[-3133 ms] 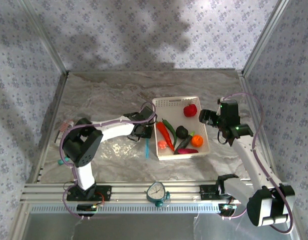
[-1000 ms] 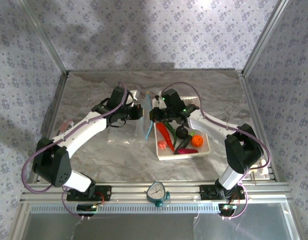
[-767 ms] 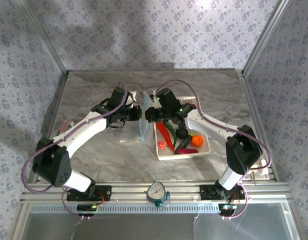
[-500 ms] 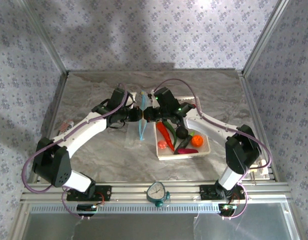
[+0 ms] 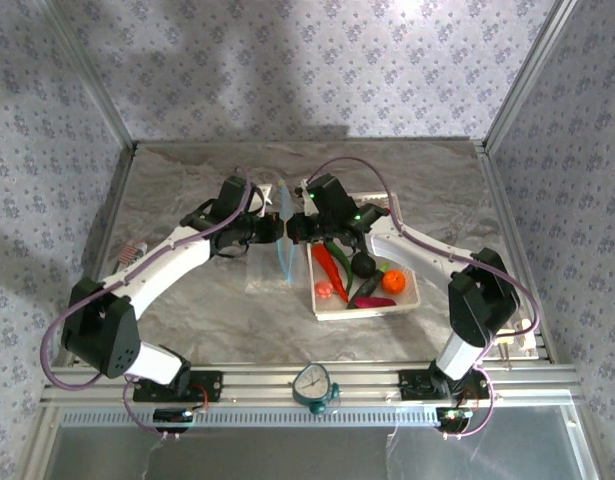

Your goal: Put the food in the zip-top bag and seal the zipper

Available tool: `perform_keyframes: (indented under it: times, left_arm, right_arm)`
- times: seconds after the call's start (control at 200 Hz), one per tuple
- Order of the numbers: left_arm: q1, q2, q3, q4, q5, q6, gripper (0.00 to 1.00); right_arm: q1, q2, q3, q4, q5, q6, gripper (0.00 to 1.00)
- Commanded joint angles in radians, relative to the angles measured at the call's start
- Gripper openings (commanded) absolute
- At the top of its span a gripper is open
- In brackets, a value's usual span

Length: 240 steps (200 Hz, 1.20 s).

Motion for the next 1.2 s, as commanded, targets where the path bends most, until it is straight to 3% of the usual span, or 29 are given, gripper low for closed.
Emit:
perform_keyframes:
  times: [0.0, 0.285, 0.45, 0.62, 0.795, 1.194]
  left_arm:
    - [0.011, -0.039, 0.017, -0.020, 0.007, 0.028, 0.00]
    - [0.032, -0.087, 0.291, -0.467, -0.335, 0.277, 0.00]
    - [0.031, -0.091, 0.394, -0.615, -0.402, 0.314, 0.00]
    - [0.023, -0.084, 0.382, -0.645, -0.319, 0.290, 0.00]
    - [0.010, -0.029, 0.269, -0.470, -0.124, 0.224, 0.00]
    - [-0.004, 0.137, 0.354, -0.337, -0.094, 0.220, 0.00]
  right_arm:
    - [-0.010, -0.002, 0.031, -0.041, 0.034, -0.025, 0.00]
    - [-0.086, -0.061, 0.010, -0.180, 0.150, -0.090, 0.00]
    - [-0.096, -0.064, 0.033, -0.207, 0.161, -0.117, 0.00]
    - [-0.110, -0.059, 0.046, -0.238, 0.170, -0.137, 0.00]
    - [-0.114, -0.008, 0.055, -0.217, 0.061, -0.136, 0.00]
    - [-0.144, 0.088, 0.067, -0.192, 0.017, -0.134, 0.08]
